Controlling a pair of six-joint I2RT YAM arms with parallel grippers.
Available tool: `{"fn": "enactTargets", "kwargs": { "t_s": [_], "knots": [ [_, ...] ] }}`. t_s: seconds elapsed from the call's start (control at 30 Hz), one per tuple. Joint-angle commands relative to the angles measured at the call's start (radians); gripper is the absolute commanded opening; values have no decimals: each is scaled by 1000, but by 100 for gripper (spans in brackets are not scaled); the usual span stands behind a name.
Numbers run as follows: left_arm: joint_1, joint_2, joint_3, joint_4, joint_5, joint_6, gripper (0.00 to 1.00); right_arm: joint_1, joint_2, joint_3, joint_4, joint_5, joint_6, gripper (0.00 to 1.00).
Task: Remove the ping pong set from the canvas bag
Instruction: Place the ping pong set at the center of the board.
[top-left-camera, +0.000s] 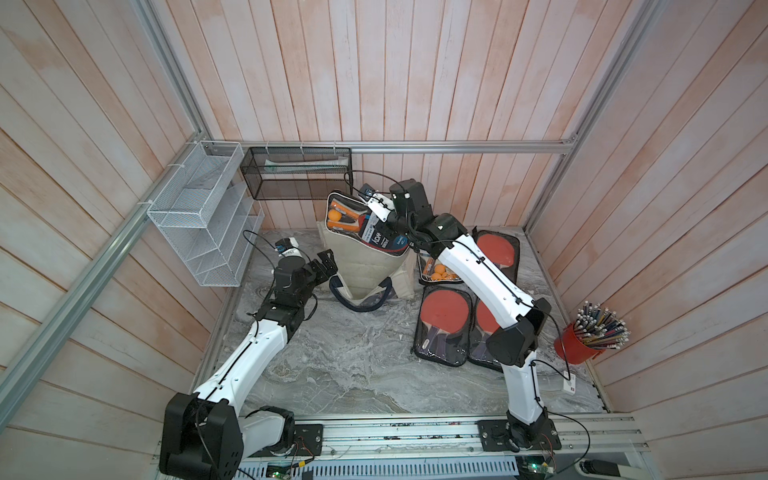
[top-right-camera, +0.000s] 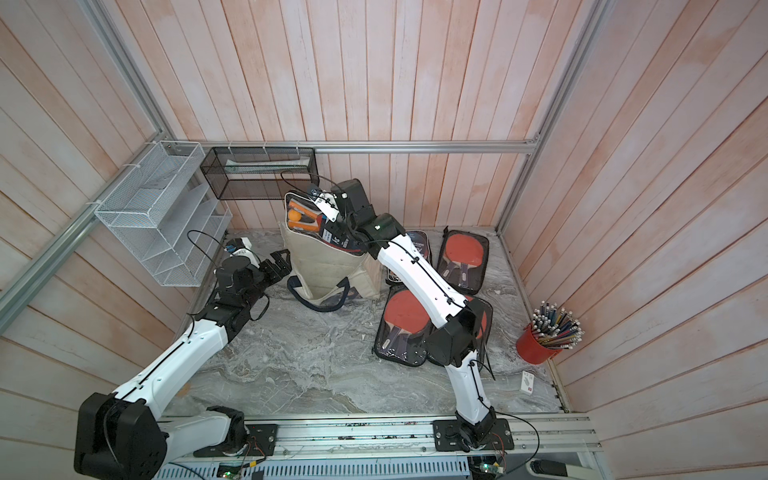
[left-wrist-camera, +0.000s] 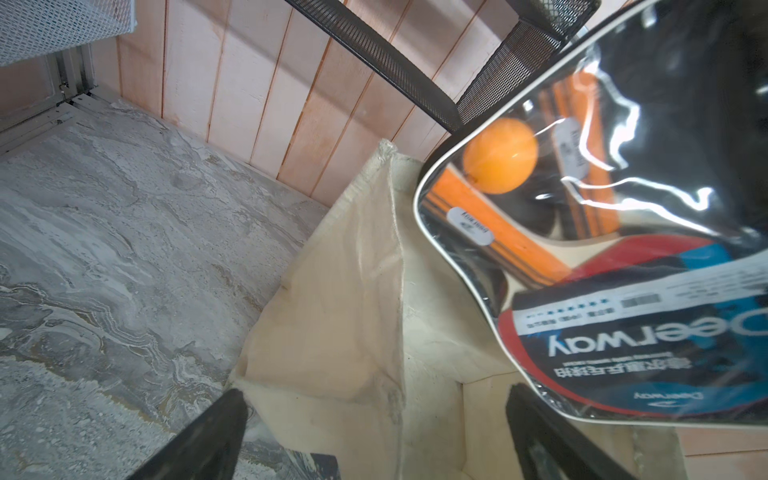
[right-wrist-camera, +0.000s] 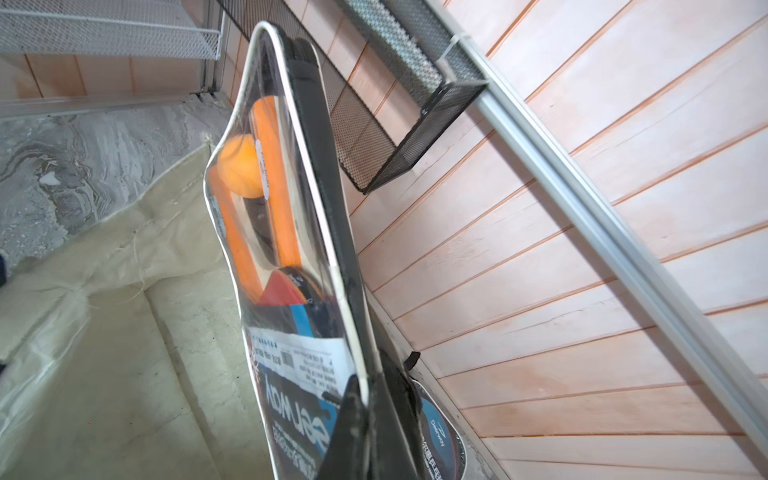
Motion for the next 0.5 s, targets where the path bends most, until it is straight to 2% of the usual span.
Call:
{"fn": "enactTargets", "kwargs": {
  "t_s": [0.0,0.3,0.47],
  "knots": [
    [5,-20,-20,-1,-15,3,100,23,-104,65,121,77,14,0],
    [6,-26,-20,-6,-18,5,100,72,-213,92,139,213,22,0],
    [5,-38,-16,-12,-24,7,100,106,-275,118,78,302,70,0]
  ]
}}
